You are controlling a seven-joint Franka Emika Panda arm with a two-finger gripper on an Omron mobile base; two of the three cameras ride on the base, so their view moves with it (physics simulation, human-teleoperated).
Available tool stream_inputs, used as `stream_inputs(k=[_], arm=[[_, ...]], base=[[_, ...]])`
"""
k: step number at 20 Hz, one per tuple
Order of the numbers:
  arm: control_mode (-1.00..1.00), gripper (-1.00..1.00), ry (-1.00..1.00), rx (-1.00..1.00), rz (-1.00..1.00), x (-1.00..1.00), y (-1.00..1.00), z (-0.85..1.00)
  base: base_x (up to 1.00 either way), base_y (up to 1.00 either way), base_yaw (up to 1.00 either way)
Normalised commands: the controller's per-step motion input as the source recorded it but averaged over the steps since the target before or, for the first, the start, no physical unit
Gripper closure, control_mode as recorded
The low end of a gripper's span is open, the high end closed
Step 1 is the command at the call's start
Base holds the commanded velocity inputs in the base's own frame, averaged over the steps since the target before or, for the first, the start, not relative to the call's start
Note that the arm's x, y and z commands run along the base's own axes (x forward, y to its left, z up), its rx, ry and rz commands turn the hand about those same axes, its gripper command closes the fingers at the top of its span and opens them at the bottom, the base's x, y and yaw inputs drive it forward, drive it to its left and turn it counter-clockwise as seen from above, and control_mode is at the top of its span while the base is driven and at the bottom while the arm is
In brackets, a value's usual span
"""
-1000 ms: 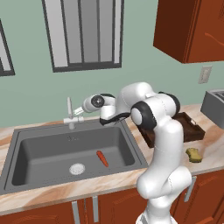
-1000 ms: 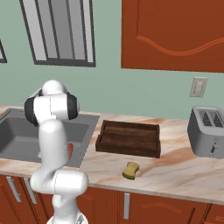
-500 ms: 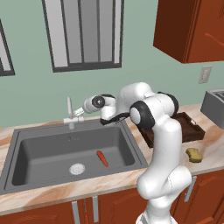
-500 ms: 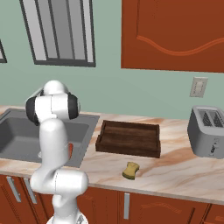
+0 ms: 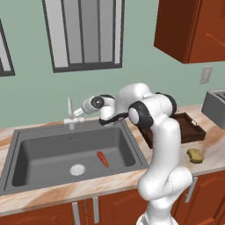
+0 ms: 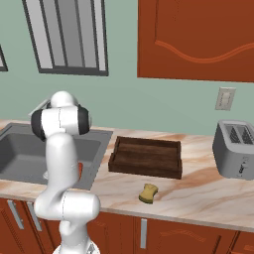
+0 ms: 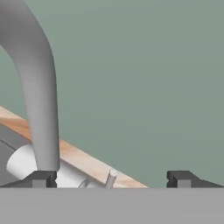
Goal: Pick up all produce items and place them in the sink. Turn on the sink faucet to wash them. Then turn the sink off and put them in the tray.
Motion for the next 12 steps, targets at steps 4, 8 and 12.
stream_inputs(k=[4, 8, 12], arm=[[-1.00, -1.00, 0.00, 0.00, 0.01, 0.05, 0.07, -0.07], [-1.00, -1.00, 0.00, 0.00, 0.01, 0.08, 0.07, -0.07], [-1.00, -1.00, 0.00, 0.00, 0.01, 0.10, 0.06, -0.08]], base=[[0.00, 0.00, 0.00], [0.00, 0.00, 0.00], [0.00, 0.00, 0.00]])
